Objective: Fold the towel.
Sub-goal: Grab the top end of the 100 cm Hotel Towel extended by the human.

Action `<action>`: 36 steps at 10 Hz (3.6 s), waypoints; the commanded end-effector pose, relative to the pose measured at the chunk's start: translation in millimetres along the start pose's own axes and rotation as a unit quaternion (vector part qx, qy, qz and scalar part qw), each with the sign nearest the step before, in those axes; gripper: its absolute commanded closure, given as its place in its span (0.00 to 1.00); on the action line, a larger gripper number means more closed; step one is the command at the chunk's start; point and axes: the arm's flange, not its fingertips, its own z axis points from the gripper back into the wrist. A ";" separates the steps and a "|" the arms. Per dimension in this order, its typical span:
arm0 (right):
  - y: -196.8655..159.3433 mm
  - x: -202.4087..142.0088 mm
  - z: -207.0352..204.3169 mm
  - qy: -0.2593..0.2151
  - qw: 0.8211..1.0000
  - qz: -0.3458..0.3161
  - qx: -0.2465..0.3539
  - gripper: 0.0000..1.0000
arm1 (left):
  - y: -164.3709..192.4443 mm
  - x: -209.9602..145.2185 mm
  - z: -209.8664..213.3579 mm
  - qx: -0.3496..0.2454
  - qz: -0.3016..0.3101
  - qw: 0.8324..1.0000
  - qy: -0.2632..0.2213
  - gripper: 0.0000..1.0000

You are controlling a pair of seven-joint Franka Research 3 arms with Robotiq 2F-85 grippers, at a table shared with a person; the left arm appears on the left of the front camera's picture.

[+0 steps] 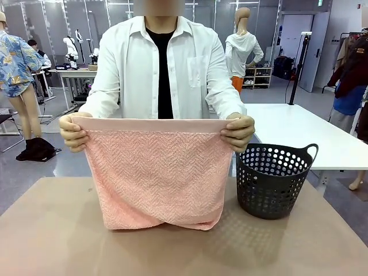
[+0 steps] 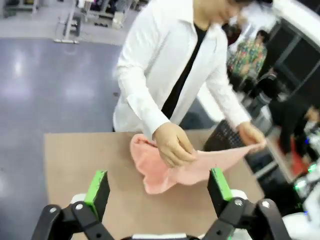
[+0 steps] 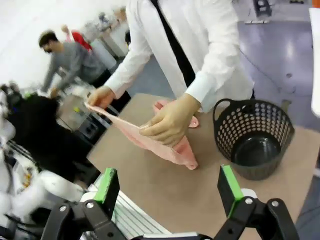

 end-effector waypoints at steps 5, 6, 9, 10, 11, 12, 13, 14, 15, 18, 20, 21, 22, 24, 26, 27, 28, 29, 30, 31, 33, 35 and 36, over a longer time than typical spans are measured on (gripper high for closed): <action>149.4 62.9 -96.9 0.142 0.942 0.298 -0.060 0.00 | -153.2 25.0 -85.7 -0.006 -0.342 0.925 0.168 0.00; 164.1 65.5 -110.0 0.153 0.928 0.331 -0.073 0.00 | -166.4 19.7 -99.0 -0.017 -0.354 0.917 0.184 0.00; 177.7 64.8 -121.7 0.164 0.917 0.355 -0.078 0.00 | -181.4 4.1 -122.9 -0.050 -0.350 0.911 0.213 0.00; 188.1 62.4 -121.2 0.165 0.920 0.350 -0.065 0.00 | -179.4 7.0 -122.4 -0.039 -0.310 0.934 0.174 0.00; 188.1 62.4 -121.2 0.165 0.920 0.350 -0.065 0.00 | -185.8 1.9 -128.2 -0.053 -0.361 0.908 0.207 0.00; 188.1 62.4 -121.2 0.165 0.920 0.350 -0.065 0.00 | -185.8 1.9 -128.2 -0.053 -0.361 0.908 0.207 0.00; 188.1 62.4 -121.2 0.165 0.920 0.350 -0.065 0.00 | -185.8 1.9 -128.2 -0.053 -0.361 0.908 0.207 0.00; 188.1 62.4 -121.2 0.165 0.920 0.350 -0.065 0.00 | -185.8 1.9 -128.2 -0.053 -0.361 0.908 0.207 0.00; 188.1 62.4 -121.2 0.165 0.920 0.350 -0.065 0.00 | -185.8 1.9 -128.2 -0.053 -0.361 0.908 0.207 0.00; 221.4 95.0 -181.6 0.253 0.852 0.457 -0.030 0.00 | -231.2 19.8 -187.3 -0.080 -0.429 0.855 0.279 0.00; 246.3 99.8 -226.1 0.327 0.795 0.509 -0.034 0.00 | -266.8 19.4 -230.3 -0.089 -0.475 0.806 0.342 0.00; 253.0 99.5 -239.6 0.350 0.760 0.545 -0.048 0.00 | -274.9 17.3 -246.6 -0.085 -0.491 0.787 0.364 0.00; 257.0 102.4 -252.0 0.363 0.736 0.569 -0.043 0.00 | -280.8 18.2 -257.2 -0.087 -0.521 0.757 0.384 0.00; 256.2 112.1 -276.4 0.407 0.703 0.583 -0.032 0.00 | -285.8 29.7 -270.5 -0.110 -0.566 0.715 0.396 0.00; 252.7 108.7 -293.2 0.450 0.677 0.582 -0.019 0.00 | -281.6 35.9 -281.8 -0.132 -0.571 0.692 0.421 0.00; 246.8 104.4 -299.8 0.457 0.682 0.571 -0.015 0.00 | -275.9 36.1 -285.5 -0.156 -0.567 0.693 0.418 0.00; 239.5 98.4 -305.1 0.456 0.690 0.562 -0.011 0.00 | -267.7 33.3 -287.6 -0.174 -0.566 0.689 0.418 0.00; 233.7 91.7 -307.3 0.449 0.703 0.551 -0.008 0.00 | -260.0 27.6 -289.1 -0.181 -0.564 0.683 0.427 0.00; 228.0 83.1 -308.8 0.448 0.710 0.543 -0.011 0.00 | -252.1 20.5 -289.9 -0.183 -0.561 0.680 0.435 0.00; 221.5 73.1 -312.7 0.458 0.712 0.532 -0.023 0.00 | -244.0 13.0 -290.6 -0.191 -0.555 0.682 0.437 0.00; 207.7 56.8 -317.5 0.457 0.721 0.521 -0.010 0.00 | -226.2 -3.2 -294.0 -0.203 -0.542 0.690 0.436 0.00; 184.1 35.7 -325.9 0.458 0.726 0.513 -0.015 0.00 | -210.9 -13.3 -296.5 -0.216 -0.535 0.696 0.428 0.00; 178.5 29.1 -328.7 0.453 0.730 0.512 -0.014 0.00 | -201.9 -17.5 -300.7 -0.221 -0.528 0.698 0.430 0.00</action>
